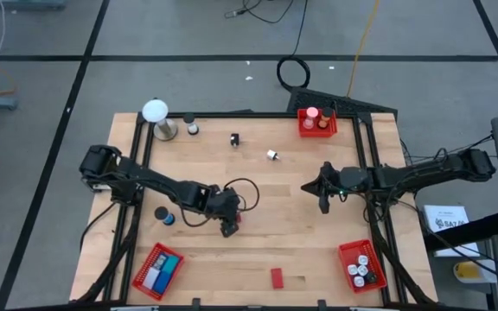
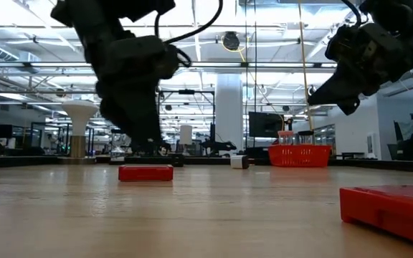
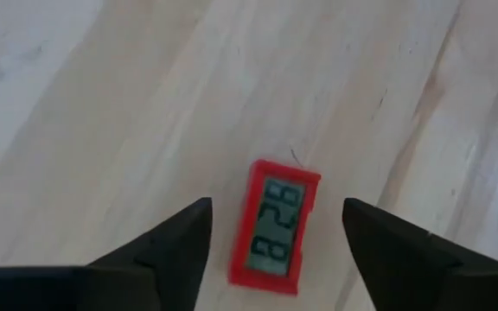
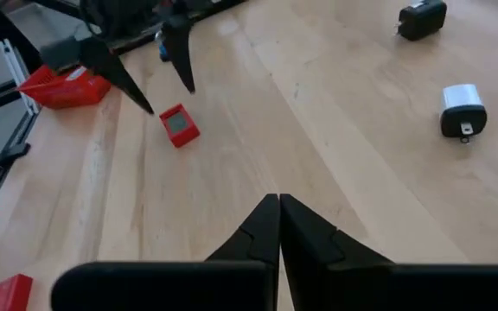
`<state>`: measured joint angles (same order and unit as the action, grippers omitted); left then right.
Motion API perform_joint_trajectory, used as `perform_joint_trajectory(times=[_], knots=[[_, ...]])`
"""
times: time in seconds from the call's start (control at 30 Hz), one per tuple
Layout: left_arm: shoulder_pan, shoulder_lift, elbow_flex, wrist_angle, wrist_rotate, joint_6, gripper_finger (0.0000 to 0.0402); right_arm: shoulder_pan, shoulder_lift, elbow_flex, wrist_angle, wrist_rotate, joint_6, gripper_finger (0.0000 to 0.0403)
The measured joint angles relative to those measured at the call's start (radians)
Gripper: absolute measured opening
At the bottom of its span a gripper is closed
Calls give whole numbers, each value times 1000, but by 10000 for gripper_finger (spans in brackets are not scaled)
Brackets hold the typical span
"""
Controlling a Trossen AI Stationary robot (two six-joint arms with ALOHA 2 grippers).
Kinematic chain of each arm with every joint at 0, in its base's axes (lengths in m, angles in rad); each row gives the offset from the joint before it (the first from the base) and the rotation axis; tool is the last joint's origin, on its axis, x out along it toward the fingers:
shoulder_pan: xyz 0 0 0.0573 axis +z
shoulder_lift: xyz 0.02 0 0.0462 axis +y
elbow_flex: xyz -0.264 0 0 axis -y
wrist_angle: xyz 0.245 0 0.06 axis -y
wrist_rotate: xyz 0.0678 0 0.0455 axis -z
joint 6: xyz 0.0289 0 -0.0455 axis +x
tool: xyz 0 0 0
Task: Pick & Place Office items
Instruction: Put the top red digital clock into the bottom left red basket
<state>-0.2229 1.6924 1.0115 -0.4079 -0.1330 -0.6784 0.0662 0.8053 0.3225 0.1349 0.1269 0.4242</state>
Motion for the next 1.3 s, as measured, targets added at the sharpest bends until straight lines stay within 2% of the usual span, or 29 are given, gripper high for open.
perform_joint_trajectory(times=[0.17,0.3,0.7,1.03,1.3], knots=[[-15,31,0,20,-15,-1,290,1,-15,1,-8,-1,-23,1],[-16,67,-1,47,-21,22,286,1,-25,2,-9,-1,-44,1],[-14,121,-1,68,-39,17,228,1,-33,2,-19,-1,-69,1],[-12,122,-1,62,-14,9,154,1,-33,2,-22,-1,-85,1],[-7,65,-1,0,44,-78,146,1,-33,2,-22,-1,-96,1]])
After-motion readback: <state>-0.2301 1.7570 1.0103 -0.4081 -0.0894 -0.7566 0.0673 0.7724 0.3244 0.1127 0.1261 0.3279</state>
